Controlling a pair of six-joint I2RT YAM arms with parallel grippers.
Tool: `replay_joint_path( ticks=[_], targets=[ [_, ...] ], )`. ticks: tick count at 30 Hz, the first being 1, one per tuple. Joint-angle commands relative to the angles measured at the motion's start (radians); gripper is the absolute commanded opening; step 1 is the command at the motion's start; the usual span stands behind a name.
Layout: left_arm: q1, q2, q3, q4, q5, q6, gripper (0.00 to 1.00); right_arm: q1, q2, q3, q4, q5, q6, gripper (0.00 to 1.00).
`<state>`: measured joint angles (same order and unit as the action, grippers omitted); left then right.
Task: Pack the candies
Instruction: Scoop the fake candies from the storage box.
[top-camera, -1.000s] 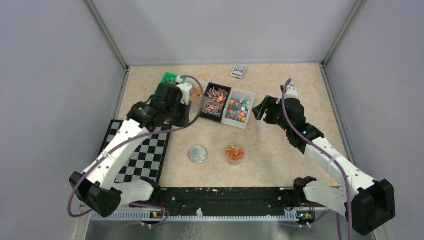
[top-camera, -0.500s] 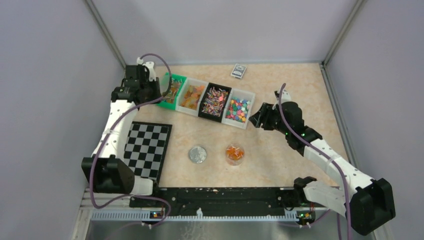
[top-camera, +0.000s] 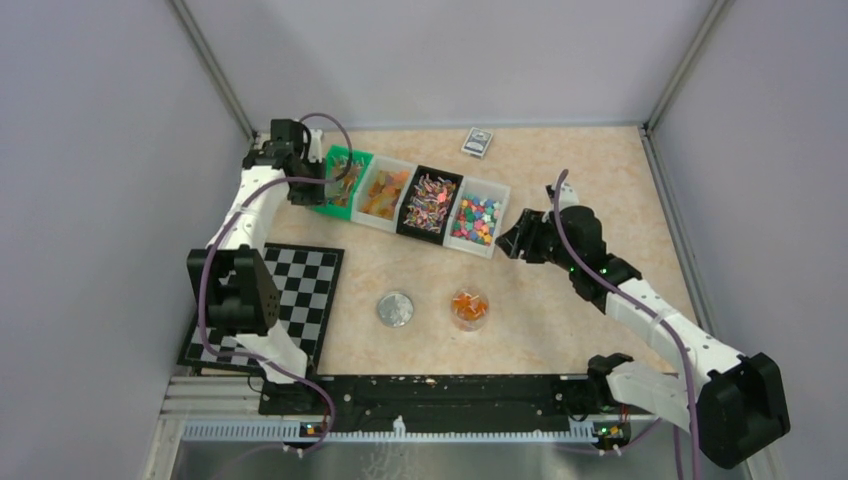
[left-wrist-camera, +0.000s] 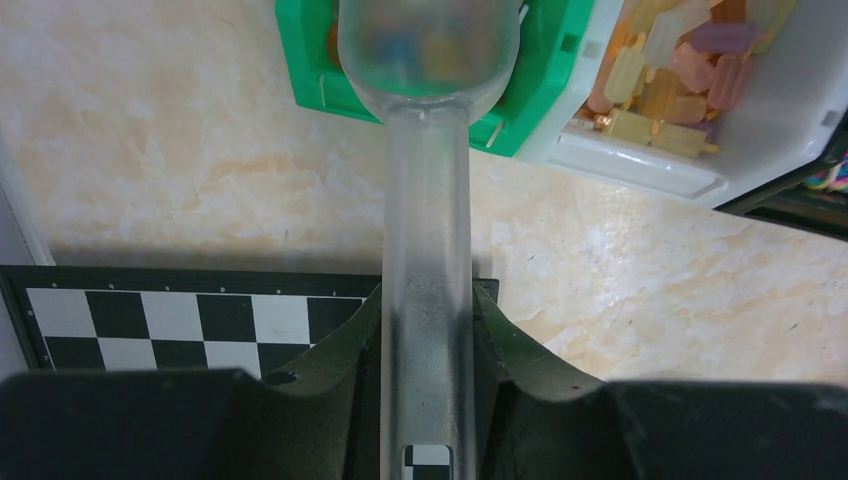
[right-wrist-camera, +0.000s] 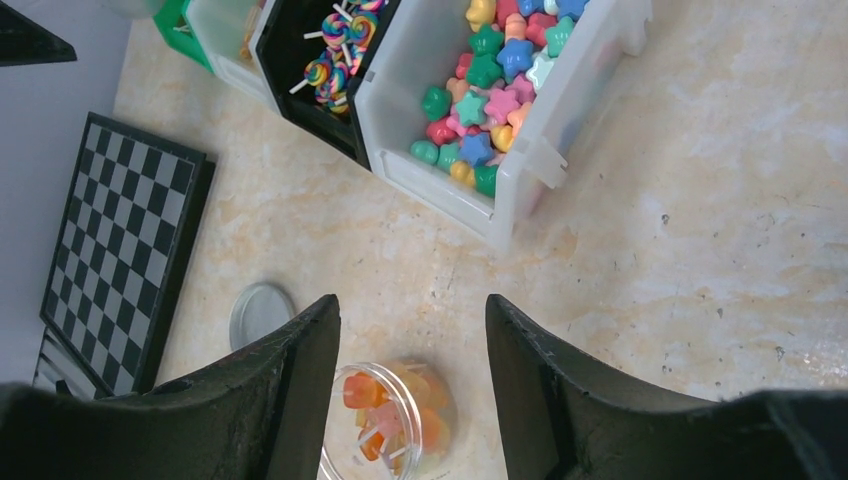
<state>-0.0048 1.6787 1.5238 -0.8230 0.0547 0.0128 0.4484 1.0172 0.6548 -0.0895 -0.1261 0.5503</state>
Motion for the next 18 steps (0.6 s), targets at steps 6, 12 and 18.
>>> replay_joint_path(
  ticks=[6,12,18],
  targets=[
    [0.011,0.102,0.072,-0.058,0.027,0.054,0.00,-0.004,0.042,0.013,0.071,-0.014,-0.009,0.55],
    [0.028,0.187,0.147,-0.050,0.022,0.057,0.00,-0.004,0.051,0.006,0.079,-0.015,-0.002,0.55],
    [0.027,0.173,0.081,0.077,0.027,0.066,0.00,-0.003,0.053,0.006,0.077,-0.007,-0.001,0.55]
  ],
)
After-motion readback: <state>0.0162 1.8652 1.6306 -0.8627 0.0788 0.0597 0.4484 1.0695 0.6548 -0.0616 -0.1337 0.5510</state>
